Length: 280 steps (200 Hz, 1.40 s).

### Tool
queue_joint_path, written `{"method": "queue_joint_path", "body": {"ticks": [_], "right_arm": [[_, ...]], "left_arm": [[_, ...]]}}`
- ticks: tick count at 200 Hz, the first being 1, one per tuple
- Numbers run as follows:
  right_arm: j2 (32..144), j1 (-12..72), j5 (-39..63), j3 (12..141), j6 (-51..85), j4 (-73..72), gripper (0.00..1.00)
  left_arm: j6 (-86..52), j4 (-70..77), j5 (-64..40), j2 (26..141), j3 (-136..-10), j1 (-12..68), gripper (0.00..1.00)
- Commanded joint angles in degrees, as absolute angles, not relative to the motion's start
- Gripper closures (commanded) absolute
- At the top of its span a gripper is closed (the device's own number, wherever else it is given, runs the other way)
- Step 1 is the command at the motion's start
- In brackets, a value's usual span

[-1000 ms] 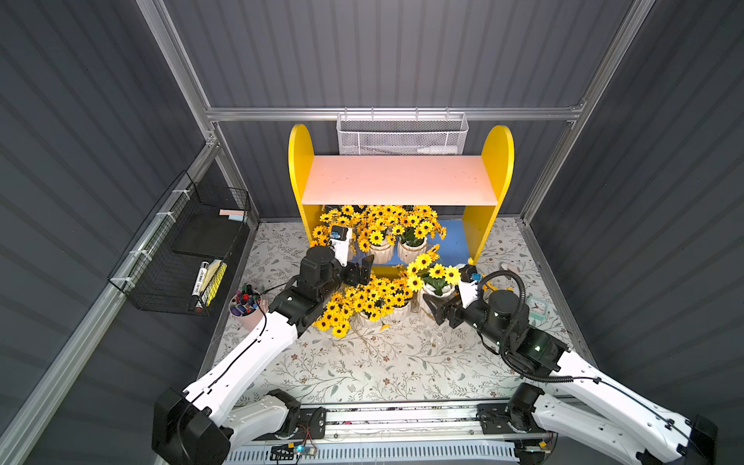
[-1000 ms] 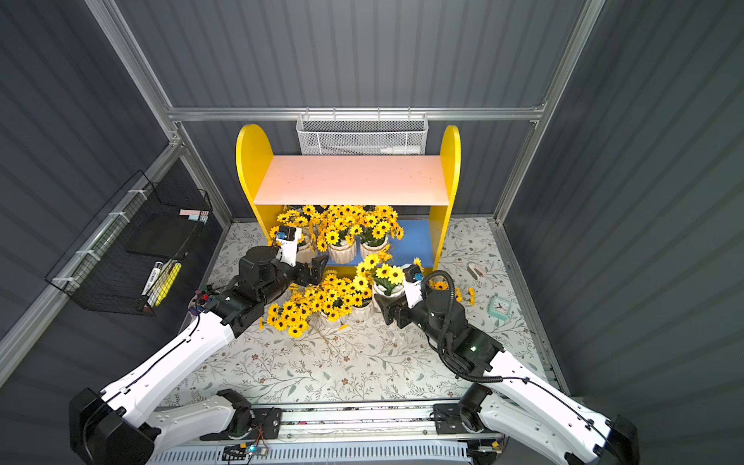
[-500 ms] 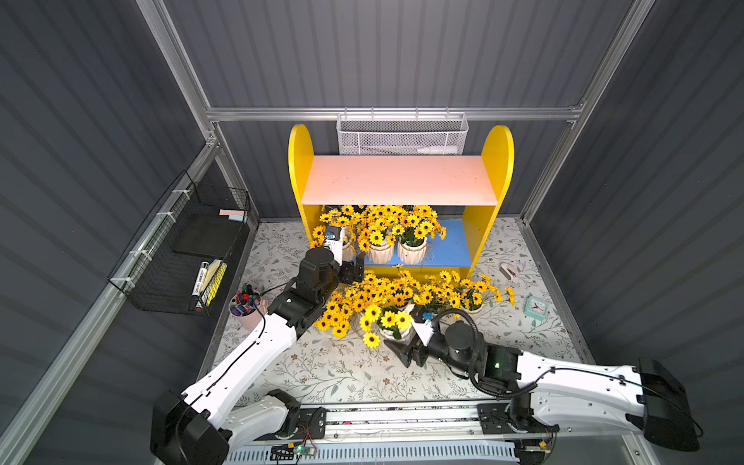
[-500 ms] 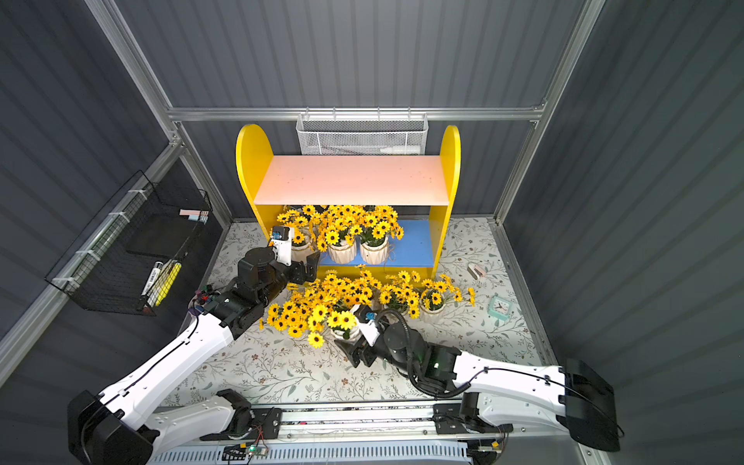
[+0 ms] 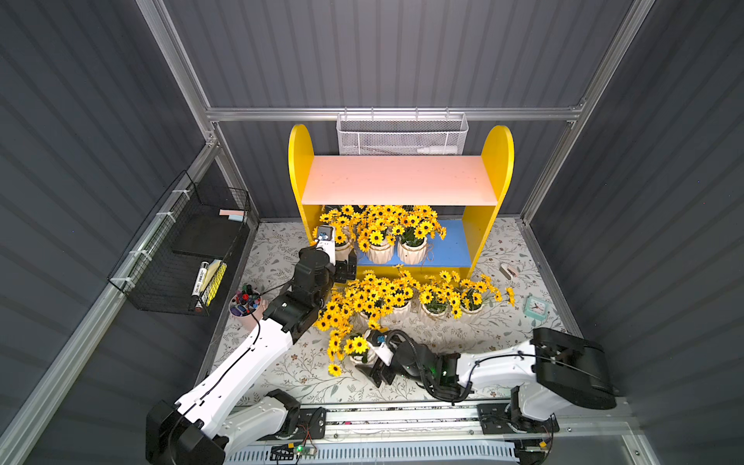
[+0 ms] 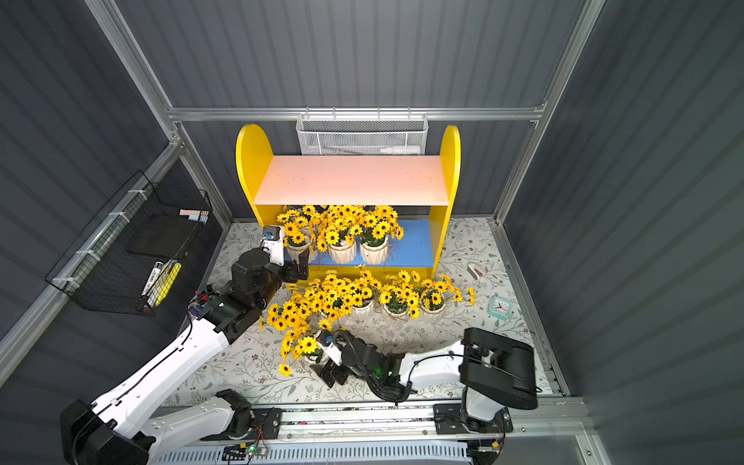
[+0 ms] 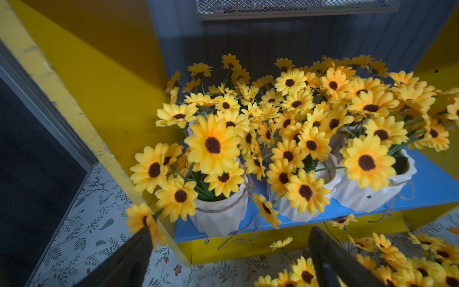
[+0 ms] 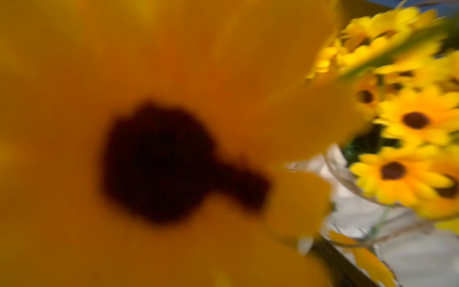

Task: Take the sunflower pots off the shelves
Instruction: Place the sunflower pot at the center of the board.

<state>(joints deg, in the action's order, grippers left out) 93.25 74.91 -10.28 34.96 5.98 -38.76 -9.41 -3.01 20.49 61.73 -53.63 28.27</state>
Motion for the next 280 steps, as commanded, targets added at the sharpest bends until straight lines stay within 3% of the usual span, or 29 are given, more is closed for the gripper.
{"method": "queue_joint_path", "body": {"ticks": [1, 29, 104, 196, 266, 274, 280], "right_arm": [[98.47, 76.30, -10.34, 38.84, 4.53, -54.85, 1.00], [104.47, 76.82, -12.26, 39.68, 3.09, -63.31, 1.00], [119.09, 75.62, -20.07, 45.11, 1.92, -69.75, 1.00], [122.95, 70.12, -12.73, 52.46, 5.19, -60.71, 1.00], [122.14, 71.45, -9.77, 52.03, 9.04, -58.09, 1.00], [122.38, 71.60, -9.77, 51.88, 9.60, -58.10, 0.82], [122.51, 71.66, -9.96, 51.71, 9.93, -58.05, 0.57]], "left_arm": [[-8.45, -1.80, 21.75, 59.93, -52.50, 27.77, 0.00], [-8.18, -1.50, 21.49, 59.92, -52.38, 27.72, 0.01], [-8.23, -1.35, 20.53, 59.33, -52.37, 27.72, 0.00], [-7.82, -1.16, 20.73, 59.01, -52.39, 27.73, 0.01], [-7.98, -1.37, 19.77, 59.05, -52.51, 27.73, 0.01], [-8.00, -1.41, 19.58, 58.98, -52.47, 27.73, 0.01], [-7.95, -1.36, 19.52, 58.86, -52.47, 27.71, 0.01]]}}
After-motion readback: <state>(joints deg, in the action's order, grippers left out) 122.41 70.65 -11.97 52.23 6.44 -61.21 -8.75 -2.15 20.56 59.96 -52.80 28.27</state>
